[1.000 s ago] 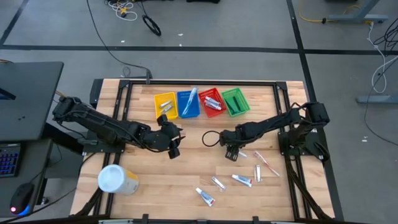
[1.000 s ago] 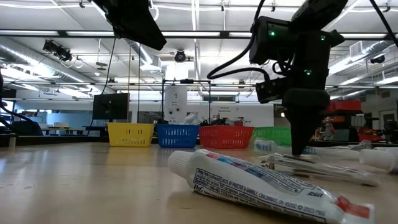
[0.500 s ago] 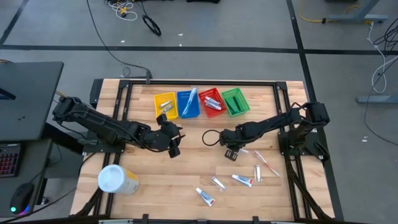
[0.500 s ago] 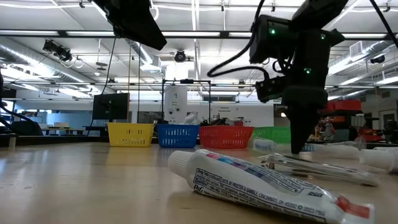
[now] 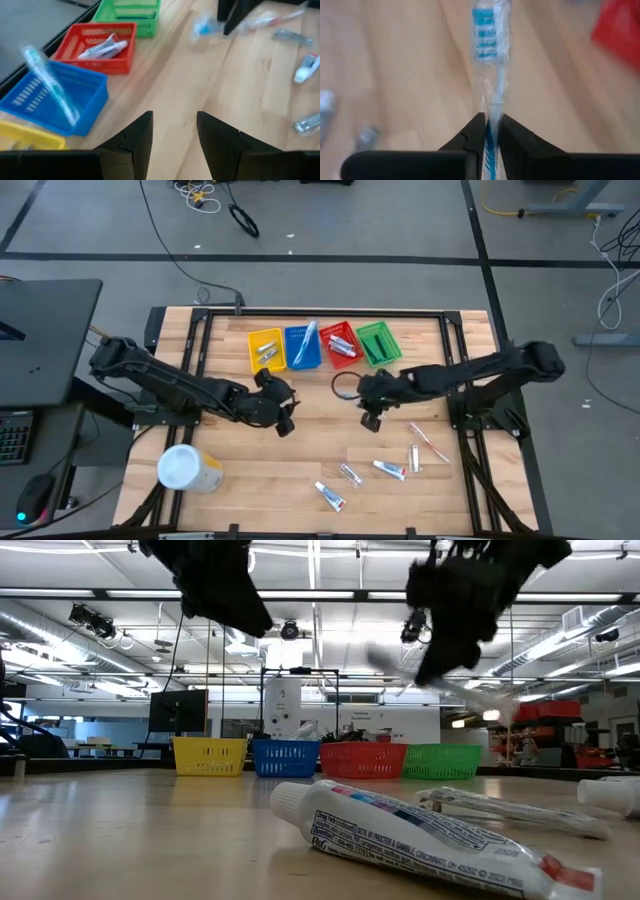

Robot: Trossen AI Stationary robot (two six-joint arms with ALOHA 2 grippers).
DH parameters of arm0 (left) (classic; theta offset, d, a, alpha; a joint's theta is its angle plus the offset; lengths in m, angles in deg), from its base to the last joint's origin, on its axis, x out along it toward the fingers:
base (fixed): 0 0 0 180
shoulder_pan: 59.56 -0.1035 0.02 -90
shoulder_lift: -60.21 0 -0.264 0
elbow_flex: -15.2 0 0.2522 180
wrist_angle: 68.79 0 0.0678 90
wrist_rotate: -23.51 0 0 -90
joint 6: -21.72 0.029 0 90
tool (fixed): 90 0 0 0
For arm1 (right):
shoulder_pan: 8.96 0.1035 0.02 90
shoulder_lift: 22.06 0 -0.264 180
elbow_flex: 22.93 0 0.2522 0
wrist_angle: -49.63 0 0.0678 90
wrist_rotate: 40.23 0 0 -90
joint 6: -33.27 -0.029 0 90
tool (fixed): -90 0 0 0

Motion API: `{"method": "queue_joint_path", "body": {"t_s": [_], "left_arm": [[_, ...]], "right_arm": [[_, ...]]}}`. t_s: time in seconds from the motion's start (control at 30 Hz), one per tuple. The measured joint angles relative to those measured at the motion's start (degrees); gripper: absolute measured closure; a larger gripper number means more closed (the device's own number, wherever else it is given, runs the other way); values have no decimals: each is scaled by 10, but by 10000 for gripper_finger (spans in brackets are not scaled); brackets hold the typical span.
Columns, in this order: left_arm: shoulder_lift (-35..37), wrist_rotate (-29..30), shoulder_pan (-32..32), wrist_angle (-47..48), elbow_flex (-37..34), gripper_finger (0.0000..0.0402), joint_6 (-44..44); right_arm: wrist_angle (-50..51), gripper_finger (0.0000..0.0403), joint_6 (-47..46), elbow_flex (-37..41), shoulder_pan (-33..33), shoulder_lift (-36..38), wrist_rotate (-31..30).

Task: Pick & Place Travel size toiletries
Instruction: Put the blue toothbrush into the blue bin

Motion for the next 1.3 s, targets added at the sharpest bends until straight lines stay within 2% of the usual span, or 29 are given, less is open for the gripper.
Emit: {"method": "queue_joint_path", "body": {"t_s": [0.23,0.47,0.63,1.3], "left_arm": [[-50,-31,2,-94,0,239,24],[-101,-46,-9,-289,3,239,81],[-109,-34,-19,-316,1,239,71],[-106,-35,-17,-318,1,239,80]], "right_arm": [[-86,350,71,0,6,69,-21],[-235,350,135,0,6,67,-8],[-284,350,147,0,8,65,15],[-249,350,155,0,8,65,15]]}}
